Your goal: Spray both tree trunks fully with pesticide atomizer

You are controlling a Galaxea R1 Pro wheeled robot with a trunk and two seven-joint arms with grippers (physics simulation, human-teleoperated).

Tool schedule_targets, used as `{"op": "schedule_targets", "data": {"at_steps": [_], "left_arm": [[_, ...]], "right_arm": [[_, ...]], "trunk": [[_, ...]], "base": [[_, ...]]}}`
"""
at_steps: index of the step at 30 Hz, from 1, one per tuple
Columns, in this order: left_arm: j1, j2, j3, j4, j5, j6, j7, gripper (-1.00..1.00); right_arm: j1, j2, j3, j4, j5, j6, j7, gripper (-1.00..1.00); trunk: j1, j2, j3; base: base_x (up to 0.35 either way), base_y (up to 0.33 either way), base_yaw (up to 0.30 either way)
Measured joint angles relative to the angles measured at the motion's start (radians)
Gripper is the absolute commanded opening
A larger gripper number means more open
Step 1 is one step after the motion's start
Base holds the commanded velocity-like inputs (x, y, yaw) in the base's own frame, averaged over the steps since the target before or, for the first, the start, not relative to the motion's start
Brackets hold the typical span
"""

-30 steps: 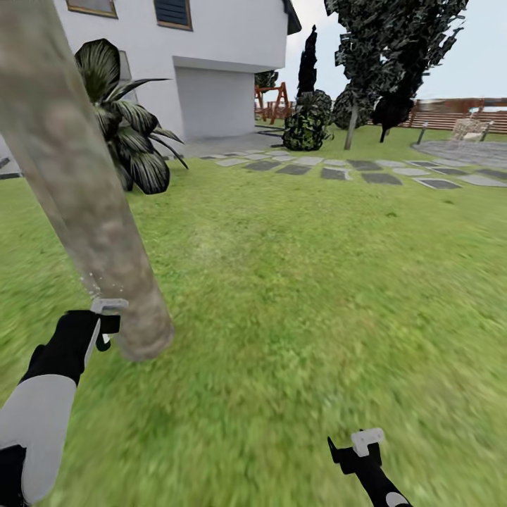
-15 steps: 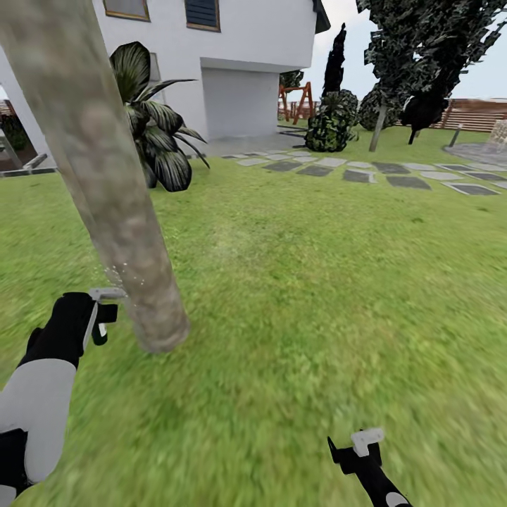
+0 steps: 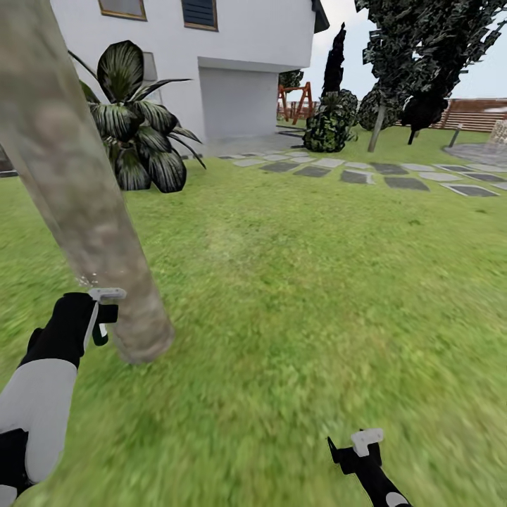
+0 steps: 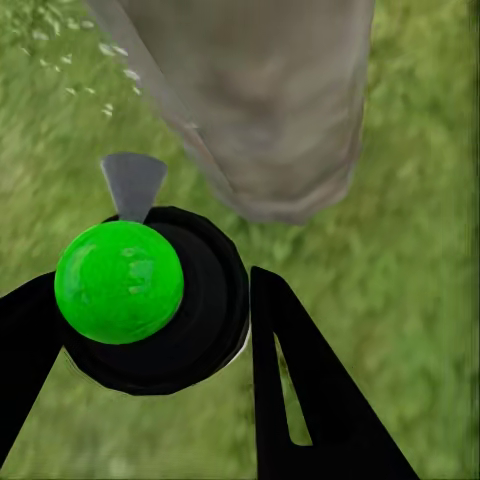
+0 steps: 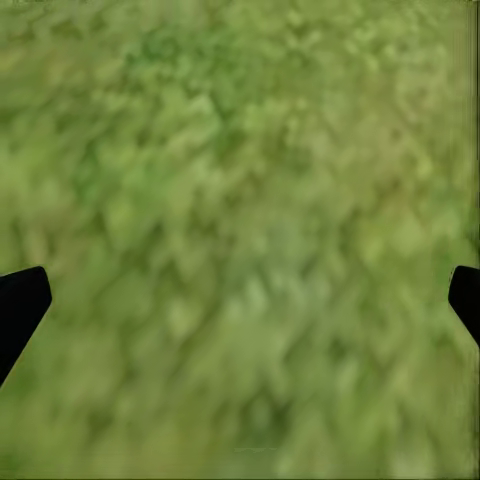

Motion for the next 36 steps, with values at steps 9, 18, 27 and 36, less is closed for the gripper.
{"op": "schedule_targets", "data": {"at_steps": [9, 18, 27, 36], "left_arm": [[0.004, 0.017, 0.012, 0.009, -0.004, -0.006, -0.001, -1.0], [0.087, 0.067, 0.058, 0.016, 0.003, -0.103, 0.0, -1.0], [0.139, 0.056, 0.069, 0.067, 0.0, -0.206, 0.003, -1.0], [0.155, 0.026, 0.082, 0.145, 0.001, -0.225, 0.014, -1.0]], "right_arm": [[0.0, 0.0, 0.0, 0.0, 0.0, 0.0, 0.0, 1.0], [0.0, 0.0, 0.001, 0.0, 0.0, 0.0, 0.0, 1.0], [0.0, 0.0, 0.001, 0.0, 0.0, 0.0, 0.001, 1.0], [0.0, 0.0, 0.0, 0.0, 0.0, 0.0, 0.0, 1.0]], "trunk": [[0.0, 0.0, 0.0], [0.0, 0.0, 0.0], [0.0, 0.0, 0.0], [0.0, 0.0, 0.0]], "base": [[0.064, -0.252, 0.0], [-0.042, -0.181, 0.205], [0.01, -0.006, 0.217], [0.14, 0.027, 0.004]]}}
